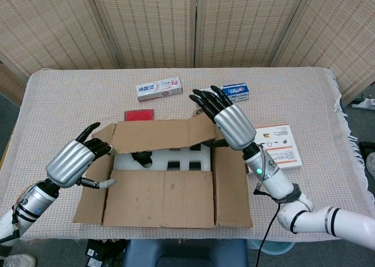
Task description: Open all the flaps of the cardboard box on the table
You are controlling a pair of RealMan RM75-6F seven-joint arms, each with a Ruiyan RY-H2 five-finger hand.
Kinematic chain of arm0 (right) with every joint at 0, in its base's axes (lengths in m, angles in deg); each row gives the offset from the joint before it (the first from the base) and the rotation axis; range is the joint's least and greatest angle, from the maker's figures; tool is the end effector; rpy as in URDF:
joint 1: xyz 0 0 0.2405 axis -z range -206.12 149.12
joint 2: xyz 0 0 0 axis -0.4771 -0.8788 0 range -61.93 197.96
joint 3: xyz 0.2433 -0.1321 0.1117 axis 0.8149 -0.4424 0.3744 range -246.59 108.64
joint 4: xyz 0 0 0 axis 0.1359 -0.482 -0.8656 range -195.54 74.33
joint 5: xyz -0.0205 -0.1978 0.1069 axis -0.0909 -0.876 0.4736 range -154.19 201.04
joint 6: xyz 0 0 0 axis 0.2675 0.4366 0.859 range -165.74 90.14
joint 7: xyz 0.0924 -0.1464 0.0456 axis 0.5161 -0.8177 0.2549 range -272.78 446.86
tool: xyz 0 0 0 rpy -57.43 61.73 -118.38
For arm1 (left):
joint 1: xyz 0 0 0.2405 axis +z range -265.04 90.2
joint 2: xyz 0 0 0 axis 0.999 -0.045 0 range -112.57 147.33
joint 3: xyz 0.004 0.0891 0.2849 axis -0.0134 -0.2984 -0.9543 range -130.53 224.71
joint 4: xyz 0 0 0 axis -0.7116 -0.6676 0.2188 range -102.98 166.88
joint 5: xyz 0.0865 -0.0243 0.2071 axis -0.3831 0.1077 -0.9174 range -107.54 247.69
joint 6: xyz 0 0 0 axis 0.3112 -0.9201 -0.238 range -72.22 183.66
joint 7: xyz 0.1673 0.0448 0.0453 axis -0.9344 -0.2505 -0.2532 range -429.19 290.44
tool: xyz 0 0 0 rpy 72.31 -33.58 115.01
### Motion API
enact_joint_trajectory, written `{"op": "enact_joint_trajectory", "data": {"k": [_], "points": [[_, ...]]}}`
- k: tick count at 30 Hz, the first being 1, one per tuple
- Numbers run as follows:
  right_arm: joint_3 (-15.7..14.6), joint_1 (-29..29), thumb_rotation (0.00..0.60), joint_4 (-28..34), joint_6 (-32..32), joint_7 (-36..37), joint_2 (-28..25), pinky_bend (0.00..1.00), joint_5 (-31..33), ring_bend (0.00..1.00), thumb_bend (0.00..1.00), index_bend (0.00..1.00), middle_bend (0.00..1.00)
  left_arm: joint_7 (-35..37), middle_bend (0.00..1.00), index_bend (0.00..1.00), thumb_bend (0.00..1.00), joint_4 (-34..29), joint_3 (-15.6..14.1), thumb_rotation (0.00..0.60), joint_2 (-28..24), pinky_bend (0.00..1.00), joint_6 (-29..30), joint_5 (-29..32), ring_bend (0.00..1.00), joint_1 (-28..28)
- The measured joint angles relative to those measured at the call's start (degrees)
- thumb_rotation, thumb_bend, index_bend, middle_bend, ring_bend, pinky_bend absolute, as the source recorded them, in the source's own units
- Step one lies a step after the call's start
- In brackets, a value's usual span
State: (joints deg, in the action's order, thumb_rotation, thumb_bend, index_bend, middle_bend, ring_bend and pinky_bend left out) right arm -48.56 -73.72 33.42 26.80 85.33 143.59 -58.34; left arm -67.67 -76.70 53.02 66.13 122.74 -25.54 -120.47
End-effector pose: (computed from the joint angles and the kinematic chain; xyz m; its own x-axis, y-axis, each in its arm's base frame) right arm -0.0633 -0.4271 0.0941 0.1718 0.0476 0.9840 -0.7669 -0.6205 0.1639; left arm -0.1562 0.3301 0.1720 0.4858 0.0404 0.8731 0.7073 -0.6051 -0.3655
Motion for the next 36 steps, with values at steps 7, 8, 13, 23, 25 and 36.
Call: {"op": "enact_joint_trajectory", "data": {"k": [7, 8, 13, 23, 25, 36], "points": [[2.0, -2.0, 0.600, -3.4, -1.2, 0.0, 0.7, 0.01, 3.9, 0.11, 0.11, 0.00, 0.10, -0.5, 0.45, 0.38, 0.21, -0.3, 0.5, 0.113, -0.5, 0.00, 1.0, 0.3, 0.38, 0.4], [2.2, -2.3, 0.600, -3.9, -1.4, 0.0, 1.0, 0.01, 4.4, 0.11, 0.11, 0.00, 0.10, -0.5, 0.45, 0.38, 0.21, -0.4, 0.7, 0.114, -0.6, 0.00, 1.3, 0.4, 0.38, 0.5], [2.7, -3.4, 0.600, -6.5, -2.2, -0.8, 2.3, 0.01, 6.7, 0.11, 0.11, 0.00, 0.10, -0.3, 0.44, 0.38, 0.21, -0.9, 1.0, 0.114, -1.2, 0.00, 1.6, 0.5, 0.37, 0.7], [2.7, -1.7, 0.600, -6.8, -2.2, 0.4, 0.1, 0.01, 10.1, 0.13, 0.11, 0.00, 0.12, 1.4, 0.44, 0.37, 0.21, -0.2, 0.5, 0.114, 0.1, 0.00, -0.5, -0.6, 0.37, -0.5], [2.2, -0.5, 0.600, -5.1, -1.7, 1.2, -1.7, 0.01, 9.6, 0.14, 0.11, 0.00, 0.12, 2.4, 0.44, 0.36, 0.21, 0.1, 0.5, 0.114, 0.6, 0.00, -1.3, -0.8, 0.37, -1.1], [-2.4, 10.4, 0.600, 5.2, 4.9, 10.4, -14.5, 0.01, 2.3, 0.14, 0.11, 0.00, 0.14, 8.6, 0.36, 0.21, 0.21, 0.4, 0.1, 0.110, 3.3, 0.00, -9.1, -0.6, 0.31, -5.9]]}}
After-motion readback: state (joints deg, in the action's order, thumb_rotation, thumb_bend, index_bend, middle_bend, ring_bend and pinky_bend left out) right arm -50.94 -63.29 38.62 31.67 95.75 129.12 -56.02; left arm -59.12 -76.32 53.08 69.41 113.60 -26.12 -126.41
